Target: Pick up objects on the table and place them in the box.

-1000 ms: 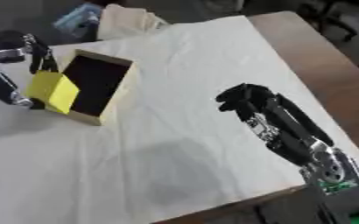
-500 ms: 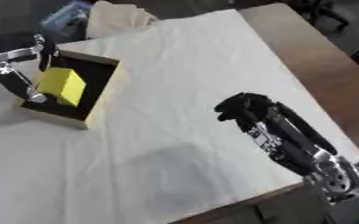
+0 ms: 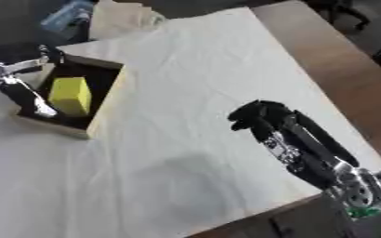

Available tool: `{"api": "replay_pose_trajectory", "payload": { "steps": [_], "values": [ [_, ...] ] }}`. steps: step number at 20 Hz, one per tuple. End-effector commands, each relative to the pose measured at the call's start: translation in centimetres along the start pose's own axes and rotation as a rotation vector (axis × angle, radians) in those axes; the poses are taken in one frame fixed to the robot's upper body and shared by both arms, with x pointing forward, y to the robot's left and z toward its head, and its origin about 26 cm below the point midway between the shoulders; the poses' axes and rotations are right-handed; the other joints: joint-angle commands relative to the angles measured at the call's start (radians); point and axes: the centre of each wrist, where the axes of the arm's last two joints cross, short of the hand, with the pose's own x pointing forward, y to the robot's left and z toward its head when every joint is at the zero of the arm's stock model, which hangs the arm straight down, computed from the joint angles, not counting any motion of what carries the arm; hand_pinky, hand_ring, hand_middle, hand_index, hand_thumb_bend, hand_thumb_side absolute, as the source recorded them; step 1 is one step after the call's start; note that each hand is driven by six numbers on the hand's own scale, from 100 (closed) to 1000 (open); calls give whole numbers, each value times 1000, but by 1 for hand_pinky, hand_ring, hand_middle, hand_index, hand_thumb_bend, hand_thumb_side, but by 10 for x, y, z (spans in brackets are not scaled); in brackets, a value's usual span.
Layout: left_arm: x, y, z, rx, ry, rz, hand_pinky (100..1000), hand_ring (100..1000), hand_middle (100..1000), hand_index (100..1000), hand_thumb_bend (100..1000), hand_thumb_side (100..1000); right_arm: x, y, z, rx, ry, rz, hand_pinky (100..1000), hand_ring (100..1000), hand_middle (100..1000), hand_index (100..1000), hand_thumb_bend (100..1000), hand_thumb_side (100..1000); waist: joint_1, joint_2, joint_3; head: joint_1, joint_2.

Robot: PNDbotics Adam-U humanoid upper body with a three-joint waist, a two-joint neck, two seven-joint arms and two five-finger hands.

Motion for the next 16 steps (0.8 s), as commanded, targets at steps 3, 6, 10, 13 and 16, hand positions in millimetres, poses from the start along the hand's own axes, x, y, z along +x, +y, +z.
{"api": "replay_pose_trajectory", "payload": {
  "steps": [3, 6, 10, 13, 16],
  "values": [
    [-14, 34, 32, 163, 6, -55, 841, 767, 747, 833, 758, 420, 5, -7, 1, -15, -7, 21, 741, 696, 714, 784, 100, 963, -12, -32, 27, -16, -8],
    [-18, 39, 51, 232, -13, -76, 817, 728, 695, 812, 682, 389, 4, -8, 3, -24, 2, 24, 741, 696, 714, 784, 100, 961, -16, -37, 51, -24, -4],
    [-24, 33, 78, 296, -42, -93, 813, 719, 685, 806, 644, 385, 4, -10, 5, -36, 8, 28, 741, 696, 714, 784, 100, 960, -21, -39, 74, -31, -3],
    [-21, 24, 91, 369, -59, -62, 806, 691, 658, 799, 496, 344, 4, -12, 5, -62, 7, 32, 738, 691, 708, 776, 100, 952, -33, -31, 110, -37, -5],
    [-12, 10, 98, 452, -78, -5, 802, 677, 645, 795, 447, 330, 4, -13, 5, -83, 5, 35, 736, 684, 702, 771, 100, 949, -39, -25, 125, -36, -2]
  ]
}}
